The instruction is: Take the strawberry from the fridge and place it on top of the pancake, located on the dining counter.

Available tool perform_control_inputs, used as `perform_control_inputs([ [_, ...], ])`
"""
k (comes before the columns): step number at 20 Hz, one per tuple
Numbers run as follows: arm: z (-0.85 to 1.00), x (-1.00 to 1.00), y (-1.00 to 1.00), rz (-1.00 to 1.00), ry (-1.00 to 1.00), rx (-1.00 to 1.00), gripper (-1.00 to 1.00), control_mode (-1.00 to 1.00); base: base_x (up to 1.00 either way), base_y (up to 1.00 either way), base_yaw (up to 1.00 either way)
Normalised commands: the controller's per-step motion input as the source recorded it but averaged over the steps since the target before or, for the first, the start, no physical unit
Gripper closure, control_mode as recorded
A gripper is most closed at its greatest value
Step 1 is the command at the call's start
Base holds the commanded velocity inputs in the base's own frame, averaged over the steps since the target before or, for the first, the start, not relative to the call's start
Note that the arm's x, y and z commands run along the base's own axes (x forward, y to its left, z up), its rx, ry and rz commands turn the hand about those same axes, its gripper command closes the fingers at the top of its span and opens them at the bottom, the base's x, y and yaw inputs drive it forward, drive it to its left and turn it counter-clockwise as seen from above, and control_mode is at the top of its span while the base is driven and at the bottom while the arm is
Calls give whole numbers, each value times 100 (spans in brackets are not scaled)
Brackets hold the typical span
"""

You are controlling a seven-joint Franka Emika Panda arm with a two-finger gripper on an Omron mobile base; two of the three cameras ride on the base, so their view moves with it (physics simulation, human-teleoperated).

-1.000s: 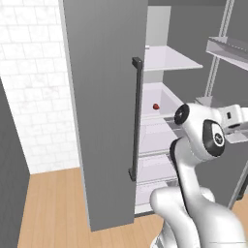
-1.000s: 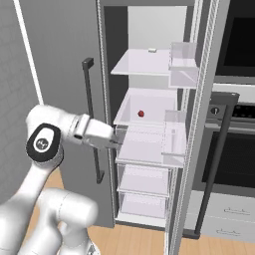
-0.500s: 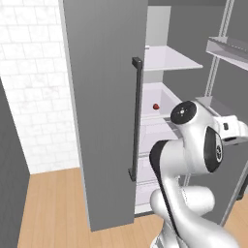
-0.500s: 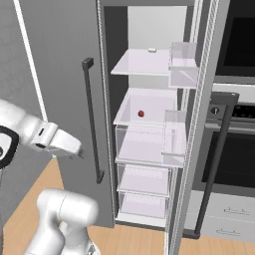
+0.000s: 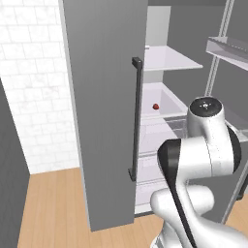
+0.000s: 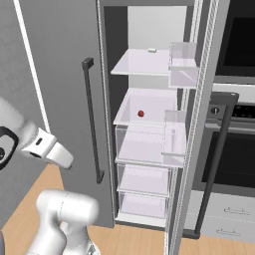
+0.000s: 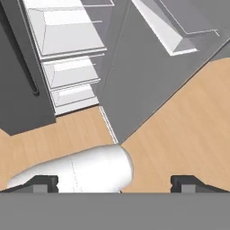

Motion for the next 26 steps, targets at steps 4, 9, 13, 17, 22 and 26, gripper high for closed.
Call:
perform_control_inputs([
  [4,-19,71,0,9,-6,13,-100,-100,0,0,0],
  [9,-10,20,0,3,0,1,-100,100,22,0,3],
  [13,0,0,0,0,0,0,-100,100,59,-15,9],
  [17,0,0,0,0,0,0,-100,100,52,-57,14],
  [22,0,0,0,0,0,0,-100,100,41,-70,15],
  [26,0,0,0,0,0,0,-100,100,63,-12,4],
])
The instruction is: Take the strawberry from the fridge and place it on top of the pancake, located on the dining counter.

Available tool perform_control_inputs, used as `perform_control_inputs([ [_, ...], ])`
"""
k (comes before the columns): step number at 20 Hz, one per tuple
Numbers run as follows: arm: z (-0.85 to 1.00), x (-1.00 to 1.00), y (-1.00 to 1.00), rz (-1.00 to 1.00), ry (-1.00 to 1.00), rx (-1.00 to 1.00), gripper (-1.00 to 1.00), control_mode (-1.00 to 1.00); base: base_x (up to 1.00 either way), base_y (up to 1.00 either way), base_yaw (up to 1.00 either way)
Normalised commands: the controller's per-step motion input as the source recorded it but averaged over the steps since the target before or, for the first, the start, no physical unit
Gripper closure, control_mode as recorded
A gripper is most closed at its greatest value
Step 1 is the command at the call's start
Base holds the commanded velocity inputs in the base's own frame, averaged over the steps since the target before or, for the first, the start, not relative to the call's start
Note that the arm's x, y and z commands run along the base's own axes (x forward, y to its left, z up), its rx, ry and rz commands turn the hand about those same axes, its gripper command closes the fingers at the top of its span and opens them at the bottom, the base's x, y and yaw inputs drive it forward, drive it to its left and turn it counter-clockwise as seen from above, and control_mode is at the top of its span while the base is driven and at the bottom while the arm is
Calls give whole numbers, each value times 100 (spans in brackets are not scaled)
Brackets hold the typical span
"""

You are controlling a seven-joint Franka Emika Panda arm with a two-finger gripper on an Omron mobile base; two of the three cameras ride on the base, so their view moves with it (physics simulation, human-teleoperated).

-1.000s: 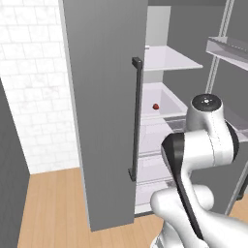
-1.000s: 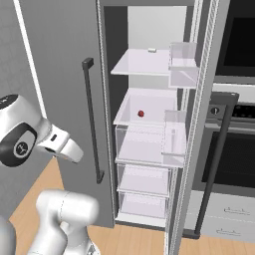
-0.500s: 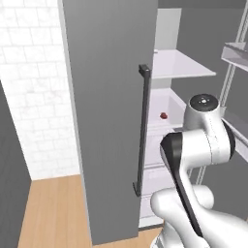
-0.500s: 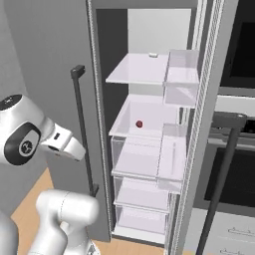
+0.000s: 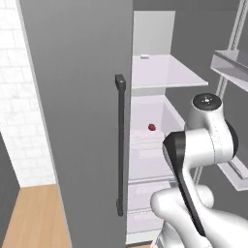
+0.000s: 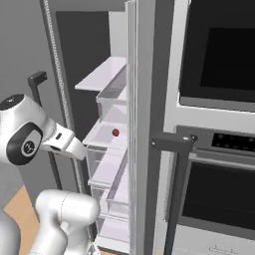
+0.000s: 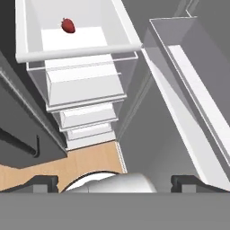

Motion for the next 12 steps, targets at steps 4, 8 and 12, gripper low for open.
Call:
perform_control_inputs([
  [4,0,0,0,0,0,0,-100,100,58,0,0],
  [8,0,0,0,0,0,0,-100,100,52,-16,0],
  [12,0,0,0,0,0,0,-100,100,54,-1,0],
])
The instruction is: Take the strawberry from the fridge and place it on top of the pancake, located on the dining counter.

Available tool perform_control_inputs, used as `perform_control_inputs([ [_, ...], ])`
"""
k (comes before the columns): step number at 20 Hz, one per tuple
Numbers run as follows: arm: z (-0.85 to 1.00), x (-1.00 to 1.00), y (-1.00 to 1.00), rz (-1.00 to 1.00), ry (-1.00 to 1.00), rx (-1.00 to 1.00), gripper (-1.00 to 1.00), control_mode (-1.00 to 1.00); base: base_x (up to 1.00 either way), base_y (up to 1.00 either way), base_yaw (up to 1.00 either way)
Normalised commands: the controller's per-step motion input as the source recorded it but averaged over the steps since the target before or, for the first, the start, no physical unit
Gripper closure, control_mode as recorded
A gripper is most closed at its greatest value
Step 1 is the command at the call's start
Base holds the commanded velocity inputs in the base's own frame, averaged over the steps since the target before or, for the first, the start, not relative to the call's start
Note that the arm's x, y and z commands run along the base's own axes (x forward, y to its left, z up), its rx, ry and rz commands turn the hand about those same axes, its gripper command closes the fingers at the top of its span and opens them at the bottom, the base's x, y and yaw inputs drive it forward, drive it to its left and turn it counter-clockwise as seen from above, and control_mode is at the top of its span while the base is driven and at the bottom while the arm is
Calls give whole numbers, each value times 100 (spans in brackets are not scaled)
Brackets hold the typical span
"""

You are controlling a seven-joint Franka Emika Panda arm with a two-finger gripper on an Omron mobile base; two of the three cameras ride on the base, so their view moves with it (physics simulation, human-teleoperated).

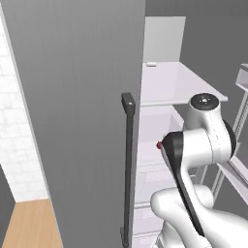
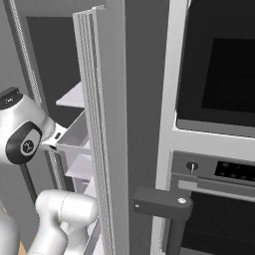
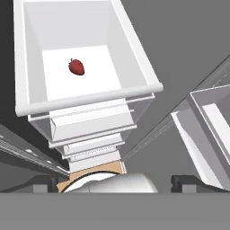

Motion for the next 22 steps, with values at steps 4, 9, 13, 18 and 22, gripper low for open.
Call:
perform_control_inputs([
  [4,0,0,0,0,0,0,-100,100,55,-1,0],
  [9,-22,20,0,0,-2,3,-100,-100,25,0,0],
  [13,-57,74,-1,11,-13,4,-100,-100,0,0,0],
  [18,-39,69,0,11,-8,-1,-100,-100,0,0,0],
  [22,-34,63,0,3,16,-13,-100,-100,0,0,0],
])
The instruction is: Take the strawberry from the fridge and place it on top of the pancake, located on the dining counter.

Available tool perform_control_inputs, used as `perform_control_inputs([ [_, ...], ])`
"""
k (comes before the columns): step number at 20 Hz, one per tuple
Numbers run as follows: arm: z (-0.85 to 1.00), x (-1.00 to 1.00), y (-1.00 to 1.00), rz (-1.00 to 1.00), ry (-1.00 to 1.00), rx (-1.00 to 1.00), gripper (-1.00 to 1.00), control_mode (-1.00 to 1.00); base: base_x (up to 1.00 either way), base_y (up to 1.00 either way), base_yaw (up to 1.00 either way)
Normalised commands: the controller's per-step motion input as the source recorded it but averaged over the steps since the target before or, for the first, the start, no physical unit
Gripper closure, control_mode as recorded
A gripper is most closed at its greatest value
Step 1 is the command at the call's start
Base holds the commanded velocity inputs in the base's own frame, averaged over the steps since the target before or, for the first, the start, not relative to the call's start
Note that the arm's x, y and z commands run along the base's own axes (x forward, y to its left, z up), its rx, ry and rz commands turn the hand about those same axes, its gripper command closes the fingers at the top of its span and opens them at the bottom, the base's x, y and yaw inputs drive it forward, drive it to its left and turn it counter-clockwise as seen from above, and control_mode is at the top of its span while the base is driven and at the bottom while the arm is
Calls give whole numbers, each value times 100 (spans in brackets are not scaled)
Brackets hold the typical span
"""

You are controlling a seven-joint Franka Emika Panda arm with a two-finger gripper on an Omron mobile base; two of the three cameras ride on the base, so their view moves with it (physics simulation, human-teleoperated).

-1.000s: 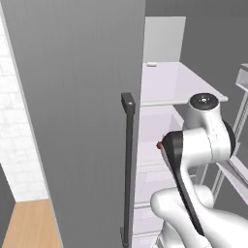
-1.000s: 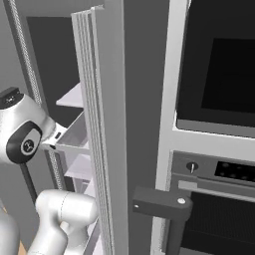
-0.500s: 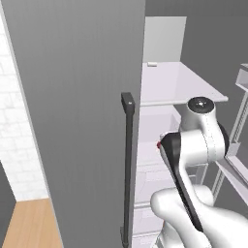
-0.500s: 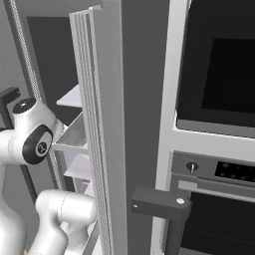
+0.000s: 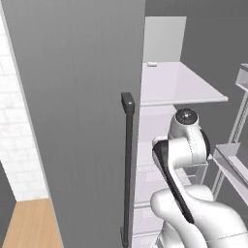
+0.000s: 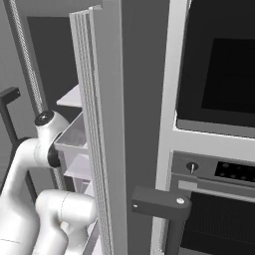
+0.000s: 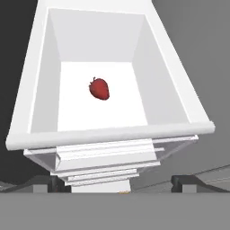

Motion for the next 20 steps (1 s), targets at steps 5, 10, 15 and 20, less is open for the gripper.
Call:
perform_control_inputs([
  [5,-32,53,-18,15,12,-5,-100,-100,0,0,0],
  [10,-34,43,-37,30,1,0,-100,-100,0,0,0],
  [15,-34,47,6,19,0,0,-100,-100,0,0,0],
  [20,-11,34,11,3,0,0,-100,-100,0,0,0],
])
